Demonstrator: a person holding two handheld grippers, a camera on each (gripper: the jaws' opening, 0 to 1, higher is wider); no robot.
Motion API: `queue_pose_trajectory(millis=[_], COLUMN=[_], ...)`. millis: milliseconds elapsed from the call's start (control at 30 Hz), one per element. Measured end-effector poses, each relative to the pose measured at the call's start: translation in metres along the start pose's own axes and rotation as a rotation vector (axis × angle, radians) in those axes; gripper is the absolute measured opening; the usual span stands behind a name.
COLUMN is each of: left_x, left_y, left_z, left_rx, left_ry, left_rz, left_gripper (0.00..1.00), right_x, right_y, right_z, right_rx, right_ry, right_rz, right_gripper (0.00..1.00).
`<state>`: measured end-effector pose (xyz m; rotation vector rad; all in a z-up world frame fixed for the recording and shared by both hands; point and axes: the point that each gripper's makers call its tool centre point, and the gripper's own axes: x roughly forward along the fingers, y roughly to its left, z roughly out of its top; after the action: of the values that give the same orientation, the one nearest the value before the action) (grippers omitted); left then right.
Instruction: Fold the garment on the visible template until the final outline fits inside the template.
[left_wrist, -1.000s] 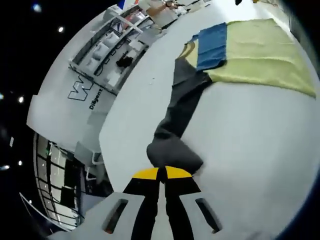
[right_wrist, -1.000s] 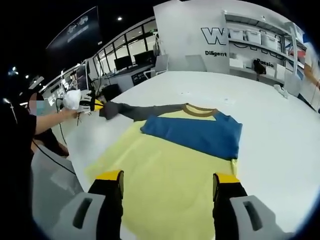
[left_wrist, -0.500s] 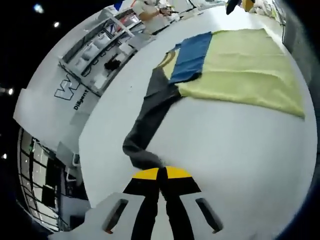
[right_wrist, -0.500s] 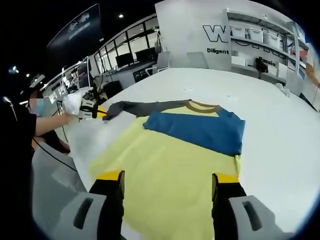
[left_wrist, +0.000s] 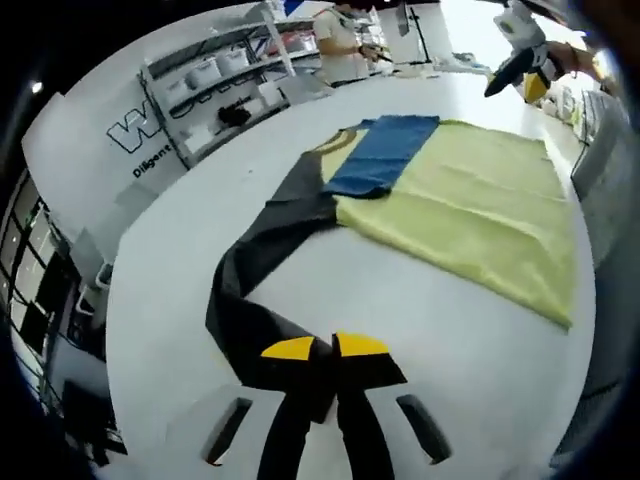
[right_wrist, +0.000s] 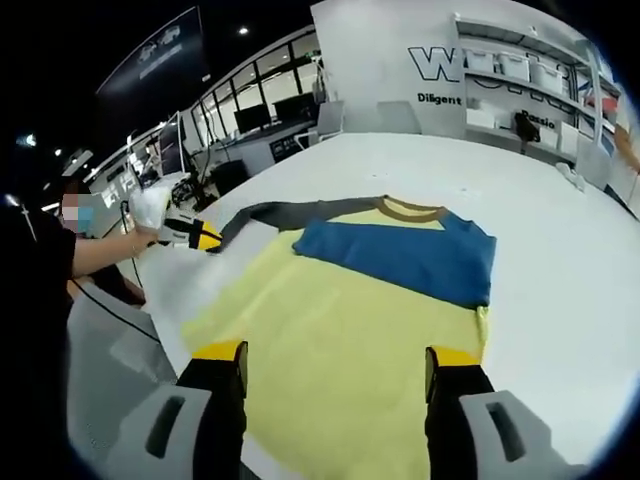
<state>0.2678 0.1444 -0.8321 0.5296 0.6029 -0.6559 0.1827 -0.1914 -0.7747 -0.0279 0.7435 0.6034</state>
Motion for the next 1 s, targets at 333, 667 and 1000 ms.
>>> queue_pose_trajectory(millis=[333, 667, 1000], left_x=[0.002, 0.01, -0.019], left_y=[0.006, 0.01, 0.039], left_z=[-0.017, -0.02, -0.039], left_rx=[-0.215, -0.28, -0.02], left_ry=[0.048, 0.069, 0.165], left_rz=[0.017, 0.039, 0.086], left_gripper=[0.21, 0.0, 0.0], right_x=[-0.005, -0.01, -0.011], right_y=[0.004, 0.001, 0.003], right_z=[-0.003, -0.006, -0.009], right_rx=[-0.002, 0.006, 0.006], right_ry=[0.009, 0.011, 0.013], right_rz=[0.007, -0.006, -0.006], right_gripper=[0.75, 0.72, 0.73])
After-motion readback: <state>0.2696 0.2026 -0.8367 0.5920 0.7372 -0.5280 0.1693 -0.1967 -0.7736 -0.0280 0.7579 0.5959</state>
